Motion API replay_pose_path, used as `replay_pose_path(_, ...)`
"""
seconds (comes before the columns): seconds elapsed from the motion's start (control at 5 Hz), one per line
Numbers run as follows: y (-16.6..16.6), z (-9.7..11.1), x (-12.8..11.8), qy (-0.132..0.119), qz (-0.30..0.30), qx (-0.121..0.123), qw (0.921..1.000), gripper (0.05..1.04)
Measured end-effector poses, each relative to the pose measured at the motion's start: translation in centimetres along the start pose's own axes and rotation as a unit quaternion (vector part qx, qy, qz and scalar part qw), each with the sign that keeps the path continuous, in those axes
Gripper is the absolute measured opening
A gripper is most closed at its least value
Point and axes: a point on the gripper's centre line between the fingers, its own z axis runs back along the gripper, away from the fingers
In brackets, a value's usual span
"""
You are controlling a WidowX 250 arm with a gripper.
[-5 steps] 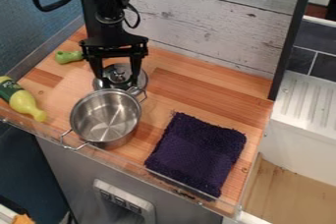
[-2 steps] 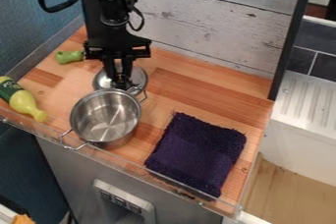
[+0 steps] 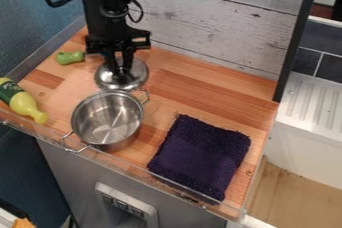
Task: Close the silver pot
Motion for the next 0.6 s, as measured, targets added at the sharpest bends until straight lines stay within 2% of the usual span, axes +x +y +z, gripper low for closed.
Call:
replay_pose_path(0.2, 0.1, 0.6, 0.8, -0.005, 0.009, -0.011, 0.9999, 0.285)
replay_pose_path(0.4, 0.0, 3.3, 0.2, -0.025, 0.006, -0.032, 0.9992, 0.285)
replay_pose_path(0.6, 0.9, 7.3, -1.3, -0.056, 0.004, -0.047, 0.9973, 0.285)
